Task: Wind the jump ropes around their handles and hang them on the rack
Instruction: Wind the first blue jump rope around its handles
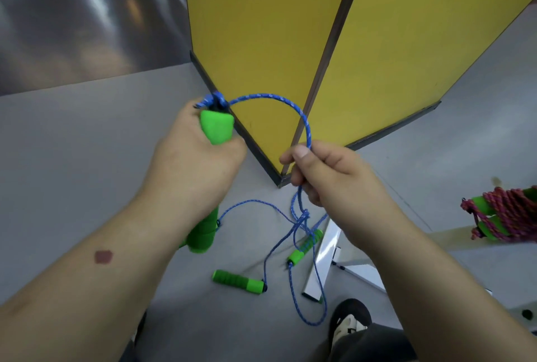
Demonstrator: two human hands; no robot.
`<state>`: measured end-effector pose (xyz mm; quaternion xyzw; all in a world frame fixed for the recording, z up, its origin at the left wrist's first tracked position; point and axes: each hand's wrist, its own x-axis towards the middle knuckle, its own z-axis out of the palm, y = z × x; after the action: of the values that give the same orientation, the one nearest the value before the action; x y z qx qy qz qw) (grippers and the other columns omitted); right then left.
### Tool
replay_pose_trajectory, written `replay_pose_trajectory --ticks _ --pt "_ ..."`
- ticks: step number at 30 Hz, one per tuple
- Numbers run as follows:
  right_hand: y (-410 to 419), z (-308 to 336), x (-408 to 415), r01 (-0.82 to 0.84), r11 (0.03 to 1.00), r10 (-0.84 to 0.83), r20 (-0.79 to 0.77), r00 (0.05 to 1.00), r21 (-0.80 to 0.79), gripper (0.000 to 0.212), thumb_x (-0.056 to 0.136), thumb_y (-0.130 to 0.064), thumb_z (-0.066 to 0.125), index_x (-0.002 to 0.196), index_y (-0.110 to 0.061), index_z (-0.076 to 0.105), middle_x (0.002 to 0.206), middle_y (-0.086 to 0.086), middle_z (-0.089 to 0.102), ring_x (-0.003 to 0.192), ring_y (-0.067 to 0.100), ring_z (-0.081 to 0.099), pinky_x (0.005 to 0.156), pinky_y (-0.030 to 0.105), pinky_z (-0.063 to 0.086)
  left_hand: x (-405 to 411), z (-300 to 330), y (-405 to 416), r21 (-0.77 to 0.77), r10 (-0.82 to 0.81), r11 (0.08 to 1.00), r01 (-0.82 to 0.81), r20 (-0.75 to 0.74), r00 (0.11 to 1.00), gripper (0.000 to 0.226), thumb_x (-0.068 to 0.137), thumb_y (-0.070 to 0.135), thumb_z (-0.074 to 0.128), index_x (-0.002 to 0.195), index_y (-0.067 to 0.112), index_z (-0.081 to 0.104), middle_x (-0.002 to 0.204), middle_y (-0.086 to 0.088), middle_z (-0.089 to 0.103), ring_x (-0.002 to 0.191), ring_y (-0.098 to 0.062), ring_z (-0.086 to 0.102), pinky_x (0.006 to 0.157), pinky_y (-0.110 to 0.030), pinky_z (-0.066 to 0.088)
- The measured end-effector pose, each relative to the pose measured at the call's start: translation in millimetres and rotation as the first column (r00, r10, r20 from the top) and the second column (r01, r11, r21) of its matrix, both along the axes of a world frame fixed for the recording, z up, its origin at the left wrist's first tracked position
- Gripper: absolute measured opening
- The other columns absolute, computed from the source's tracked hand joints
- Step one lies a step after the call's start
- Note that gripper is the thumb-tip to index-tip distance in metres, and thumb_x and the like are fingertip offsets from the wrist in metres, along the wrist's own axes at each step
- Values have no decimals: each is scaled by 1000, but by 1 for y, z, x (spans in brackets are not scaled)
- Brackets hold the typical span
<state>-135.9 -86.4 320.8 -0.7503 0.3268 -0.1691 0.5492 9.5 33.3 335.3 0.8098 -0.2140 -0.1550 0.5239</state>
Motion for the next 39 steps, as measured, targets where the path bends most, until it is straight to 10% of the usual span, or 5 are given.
replay_pose_trajectory --ticks 4,13,19,26,39 --pt "11 13 7 -10 992 -20 230 973 125 27 106 -29 48 107 -20 74 79 -8 66 62 15 42 56 21 36 -20 0 -3 215 -204 961 175 117 972 75 88 16 62 155 39 36 143 5 43 93 -1 42 67 -9 33" --pt "14 23 4 -64 974 -20 363 932 217 24 102 -20 51 100 -15 75 65 -17 64 63 -4 58 62 9 44 -44 0 -9 -112 -429 901 420 -82 899 22 92 15 64 101 35 63 73 9 66 60 -10 59 54 -30 48" --pt "8 10 5 -60 976 -23 370 929 211 25 101 -29 55 90 -27 78 90 13 65 72 15 50 66 30 43 -43 1 -12 -270 -316 932 242 -279 907 26 89 11 78 110 22 69 88 -12 77 78 -23 79 74 -44 66" --pt "6 0 -6 -339 933 354 -148 923 118 24 101 -44 51 111 -35 70 99 -11 76 89 6 63 83 34 50 -11 11 -7 -481 -179 875 -45 -409 895 44 94 0 70 129 23 57 88 -8 79 78 -20 79 63 -28 61" --pt "11 17 4 -25 993 -15 333 943 115 24 102 -27 56 114 -19 75 98 -6 76 90 10 70 74 22 54 -42 -2 -7 -151 -438 897 416 -169 883 18 83 18 75 97 26 67 84 -14 73 83 -41 71 75 -64 59"
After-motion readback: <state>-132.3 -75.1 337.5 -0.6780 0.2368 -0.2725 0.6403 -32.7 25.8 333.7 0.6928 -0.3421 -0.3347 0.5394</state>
